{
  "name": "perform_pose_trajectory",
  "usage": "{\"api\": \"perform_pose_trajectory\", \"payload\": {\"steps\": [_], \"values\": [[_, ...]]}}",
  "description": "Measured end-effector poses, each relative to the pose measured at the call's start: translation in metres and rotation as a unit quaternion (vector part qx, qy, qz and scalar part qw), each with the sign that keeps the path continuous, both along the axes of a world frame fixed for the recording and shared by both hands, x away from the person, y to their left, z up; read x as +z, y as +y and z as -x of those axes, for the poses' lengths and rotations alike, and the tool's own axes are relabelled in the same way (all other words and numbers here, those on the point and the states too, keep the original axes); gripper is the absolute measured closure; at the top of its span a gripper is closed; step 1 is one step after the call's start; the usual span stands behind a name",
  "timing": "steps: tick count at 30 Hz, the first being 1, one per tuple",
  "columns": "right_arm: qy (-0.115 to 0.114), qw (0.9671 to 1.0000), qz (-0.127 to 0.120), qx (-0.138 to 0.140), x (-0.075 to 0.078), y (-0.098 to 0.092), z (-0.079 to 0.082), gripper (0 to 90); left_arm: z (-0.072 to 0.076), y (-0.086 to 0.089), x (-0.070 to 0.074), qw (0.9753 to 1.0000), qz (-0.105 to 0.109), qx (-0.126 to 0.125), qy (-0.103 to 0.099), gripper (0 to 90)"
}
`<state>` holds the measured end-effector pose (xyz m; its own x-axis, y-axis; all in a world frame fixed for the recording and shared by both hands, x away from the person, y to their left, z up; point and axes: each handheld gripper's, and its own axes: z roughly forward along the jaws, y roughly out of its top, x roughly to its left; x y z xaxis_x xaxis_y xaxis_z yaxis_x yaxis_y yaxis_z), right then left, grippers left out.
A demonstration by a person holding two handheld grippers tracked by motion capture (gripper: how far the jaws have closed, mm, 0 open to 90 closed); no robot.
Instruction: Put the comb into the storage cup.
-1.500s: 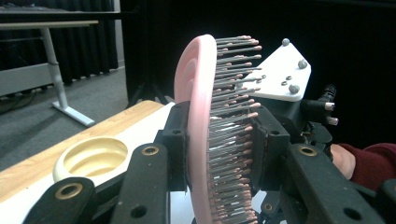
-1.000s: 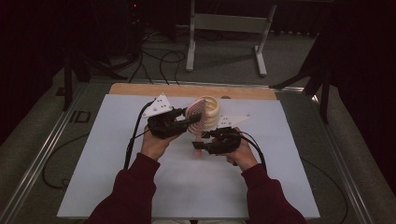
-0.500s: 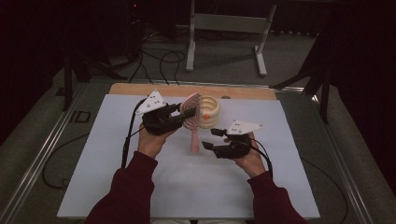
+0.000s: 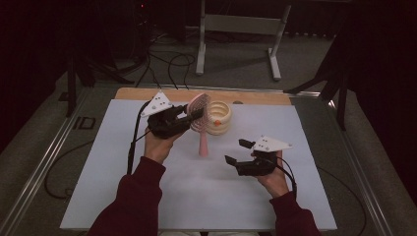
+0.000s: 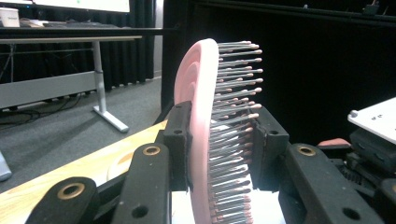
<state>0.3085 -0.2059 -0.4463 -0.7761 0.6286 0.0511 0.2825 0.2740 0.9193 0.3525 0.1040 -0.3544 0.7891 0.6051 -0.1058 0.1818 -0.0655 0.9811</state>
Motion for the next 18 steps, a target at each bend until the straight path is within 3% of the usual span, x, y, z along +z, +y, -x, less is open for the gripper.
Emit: {"api": "perform_pose_trajectory", "payload": {"steps": [4,7,18], "values": [[0.006,0.9999,0.0,-0.013,-0.003,-0.005,0.003,13.3,-0.001,0.001,0.002,1.0,-0.002,0.002,0.0,65.7],[-0.006,0.9997,0.014,-0.016,-0.002,-0.008,0.009,11.0,-0.003,0.001,0.004,1.0,-0.002,0.005,0.0,65.7],[-0.018,0.9979,-0.014,-0.061,-0.009,-0.034,0.023,10.7,-0.008,0.004,0.011,0.9999,-0.006,0.013,-0.004,65.7]]}}
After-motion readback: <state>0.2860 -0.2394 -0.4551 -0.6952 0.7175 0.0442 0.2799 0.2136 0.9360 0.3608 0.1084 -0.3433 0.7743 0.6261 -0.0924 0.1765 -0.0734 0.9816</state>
